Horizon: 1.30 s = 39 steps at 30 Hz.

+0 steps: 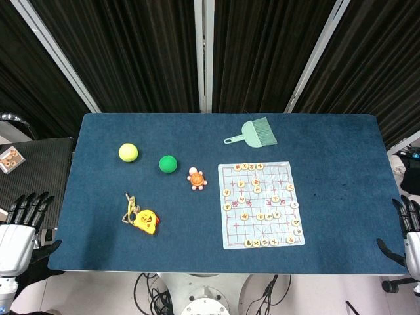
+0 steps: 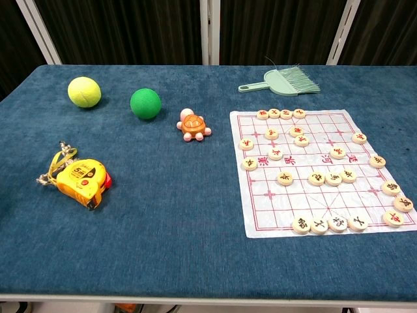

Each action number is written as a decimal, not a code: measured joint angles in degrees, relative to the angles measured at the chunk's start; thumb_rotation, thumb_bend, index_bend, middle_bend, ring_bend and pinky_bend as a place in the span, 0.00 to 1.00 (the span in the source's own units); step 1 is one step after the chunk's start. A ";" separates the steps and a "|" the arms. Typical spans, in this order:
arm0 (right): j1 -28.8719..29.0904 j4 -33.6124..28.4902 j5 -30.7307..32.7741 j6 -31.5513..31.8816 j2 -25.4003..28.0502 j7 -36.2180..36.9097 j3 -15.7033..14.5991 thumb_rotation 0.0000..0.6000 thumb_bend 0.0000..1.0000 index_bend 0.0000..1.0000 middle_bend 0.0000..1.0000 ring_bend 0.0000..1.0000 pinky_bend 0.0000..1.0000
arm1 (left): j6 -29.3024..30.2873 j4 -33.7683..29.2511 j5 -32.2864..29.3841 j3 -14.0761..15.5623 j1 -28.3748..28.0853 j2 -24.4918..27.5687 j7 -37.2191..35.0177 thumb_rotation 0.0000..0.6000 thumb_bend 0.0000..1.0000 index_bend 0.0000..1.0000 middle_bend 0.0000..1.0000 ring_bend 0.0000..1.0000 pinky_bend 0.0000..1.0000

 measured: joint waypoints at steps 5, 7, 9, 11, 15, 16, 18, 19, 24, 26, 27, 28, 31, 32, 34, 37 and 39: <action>0.20 0.13 -0.20 -0.37 -0.13 0.03 -0.13 1.00 0.13 0.00 0.00 0.00 0.00 | 0.19 -0.37 0.05 0.12 0.20 0.12 0.44 1.00 0.13 0.09 0.06 0.00 0.00; 0.30 0.24 -0.34 -0.48 -0.23 0.07 -0.20 1.00 0.13 0.00 0.00 0.00 0.00 | 0.40 -0.56 0.16 0.23 0.38 0.17 0.62 1.00 0.13 0.09 0.06 0.00 0.00; 0.44 0.30 -0.65 -0.66 -0.30 0.00 -0.33 1.00 0.13 0.00 0.00 0.00 0.00 | 0.42 -0.75 0.25 0.45 0.55 0.15 0.87 1.00 0.13 0.09 0.06 0.00 0.00; 0.70 0.27 -1.02 -0.90 -0.35 -0.38 -0.45 1.00 0.13 0.00 0.00 0.00 0.00 | 0.32 -0.92 0.30 0.64 0.66 0.13 1.18 1.00 0.13 0.09 0.06 0.00 0.00; 1.60 0.19 -2.13 -1.36 -0.69 -1.90 -0.52 1.00 0.13 0.00 0.00 0.00 0.00 | 0.15 -1.09 0.31 0.58 0.57 0.05 1.31 1.00 0.13 0.09 0.06 0.00 0.00; 2.00 0.20 -2.68 -1.61 -0.89 -2.76 -0.60 1.00 0.13 0.00 0.00 0.00 0.00 | 0.05 -1.13 0.35 0.57 0.50 0.04 1.41 1.00 0.13 0.09 0.06 0.00 0.00; 2.85 0.01 -3.63 -2.35 -1.22 -4.26 -0.77 1.00 0.13 0.00 0.00 0.00 0.00 | -0.25 -1.33 0.42 0.54 0.32 0.03 1.65 1.00 0.13 0.09 0.06 0.00 0.00; 3.64 -0.37 -4.23 -3.20 -1.45 -5.38 -0.85 1.00 0.13 0.00 0.00 0.00 0.00 | -0.35 -1.45 0.46 0.51 0.23 0.04 1.72 1.00 0.13 0.09 0.06 0.00 0.00; 7.31 -2.74 -5.63 -8.28 -2.64 -9.68 -0.95 1.00 0.13 0.00 0.00 0.00 0.00 | -0.89 -1.78 0.54 0.44 -0.14 0.04 1.87 1.00 0.13 0.09 0.06 0.00 0.00; 9.18 -3.77 -5.76 -11.15 -3.45 -11.96 -0.83 1.00 0.13 0.01 0.00 0.00 0.00 | -0.87 -1.77 0.82 0.53 -0.16 -0.09 2.01 1.00 0.13 0.09 0.06 0.00 0.00; 10.00 -4.20 -5.74 -12.39 -3.91 -13.00 -0.74 1.00 0.13 0.02 0.00 0.00 0.00 | -0.82 -1.82 0.89 0.60 -0.11 -0.11 2.06 1.00 0.13 0.09 0.06 0.00 0.00; 11.08 -4.69 -5.65 -14.00 -4.65 -14.30 -0.61 1.00 0.13 0.03 0.00 0.00 0.00 | -0.77 -1.91 0.93 0.65 -0.06 -0.11 2.10 1.00 0.13 0.09 0.06 0.00 0.00; 13.39 -5.10 -5.14 -17.13 -7.37 -17.86 -0.16 1.00 0.14 0.06 0.00 0.00 0.00 | -0.68 -2.40 1.16 0.83 0.07 0.02 2.44 1.00 0.13 0.09 0.06 0.00 0.00; 13.99 -4.98 -4.90 -17.95 -8.43 -18.95 -0.02 1.00 0.14 0.08 0.00 0.00 0.00 | -0.62 -2.56 1.34 0.89 0.10 0.06 2.67 1.00 0.13 0.09 0.06 0.00 0.00; 15.33 -4.39 -4.04 -19.87 -11.04 -21.31 0.32 1.00 0.15 0.11 0.00 0.00 0.00 | -0.43 -2.68 1.61 0.97 0.18 0.05 2.71 1.00 0.13 0.09 0.06 0.00 0.00; 17.09 -3.22 -2.45 -22.19 -14.39 -23.59 0.89 1.00 0.16 0.14 0.00 0.00 0.00 | -0.01 -2.51 1.77 1.14 0.48 0.03 2.50 1.00 0.13 0.09 0.06 0.00 0.00; 17.92 -2.51 -1.63 -22.96 -16.04 -24.54 1.23 1.00 0.19 0.15 0.00 0.00 0.00 | 0.23 -2.33 1.67 1.26 0.75 0.10 2.20 1.00 0.13 0.09 0.06 0.00 0.00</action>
